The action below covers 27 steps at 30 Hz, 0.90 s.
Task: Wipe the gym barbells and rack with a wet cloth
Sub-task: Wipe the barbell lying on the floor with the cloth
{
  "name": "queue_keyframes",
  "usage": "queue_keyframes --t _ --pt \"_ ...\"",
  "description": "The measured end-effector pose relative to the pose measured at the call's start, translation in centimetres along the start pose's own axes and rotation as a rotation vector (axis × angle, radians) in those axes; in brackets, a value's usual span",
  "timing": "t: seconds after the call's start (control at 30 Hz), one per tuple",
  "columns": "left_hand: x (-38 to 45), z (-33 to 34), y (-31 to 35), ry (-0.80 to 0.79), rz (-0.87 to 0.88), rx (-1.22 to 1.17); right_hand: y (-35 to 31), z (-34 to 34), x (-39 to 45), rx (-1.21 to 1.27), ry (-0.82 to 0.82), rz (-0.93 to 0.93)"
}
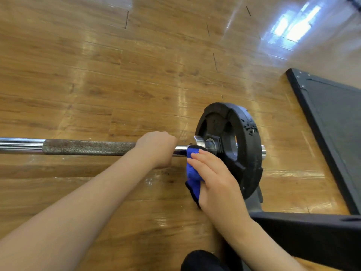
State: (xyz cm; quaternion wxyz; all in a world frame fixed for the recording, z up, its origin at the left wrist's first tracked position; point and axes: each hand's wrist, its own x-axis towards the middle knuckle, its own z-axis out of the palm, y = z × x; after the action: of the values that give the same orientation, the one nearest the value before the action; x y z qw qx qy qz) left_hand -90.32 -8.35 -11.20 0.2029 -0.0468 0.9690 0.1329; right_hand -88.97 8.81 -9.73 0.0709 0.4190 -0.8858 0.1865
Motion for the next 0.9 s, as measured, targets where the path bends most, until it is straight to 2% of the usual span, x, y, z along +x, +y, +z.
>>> queue_keyframes --t 0.17,0.23,0.3,0.4,0.47,0.57,0.63,0.67,0.83,0.9 --pt "-0.1 0.3 -0.4 -0.063 0.043 -0.107 -1.1 -5.1 1.0 0.230 0.174 -0.089" --pt "-1.0 0.0 -0.4 -0.058 0.052 -0.136 -0.8 -6.6 1.0 0.277 0.267 -0.063" --pt "-2.1 -0.5 0.2 -0.011 0.086 -0.263 0.2 -8.1 0.5 0.296 0.375 0.007" --pt "-2.6 -1.8 2.1 0.138 0.181 -0.357 2.1 -9.9 -0.5 0.212 0.563 0.233" --pt "-1.8 -3.4 3.8 0.248 0.248 -0.358 3.1 -10.2 -0.5 0.241 0.679 0.515" --pt "0.0 -5.9 6.3 0.363 0.284 -0.402 4.0 -8.8 1.0 0.601 0.768 0.924" --pt "0.9 -7.2 7.7 0.404 0.302 -0.397 4.3 -7.9 1.7 0.832 0.818 1.047" --pt "1.2 -7.6 8.2 0.407 0.313 -0.368 4.2 -7.8 2.0 0.858 0.830 1.068" --pt "1.1 -6.2 8.8 0.327 0.363 -0.104 4.1 -7.3 1.1 0.519 0.766 0.968" --pt "1.0 -5.6 8.7 0.301 0.366 -0.046 4.5 -7.0 0.7 0.529 0.764 1.043"
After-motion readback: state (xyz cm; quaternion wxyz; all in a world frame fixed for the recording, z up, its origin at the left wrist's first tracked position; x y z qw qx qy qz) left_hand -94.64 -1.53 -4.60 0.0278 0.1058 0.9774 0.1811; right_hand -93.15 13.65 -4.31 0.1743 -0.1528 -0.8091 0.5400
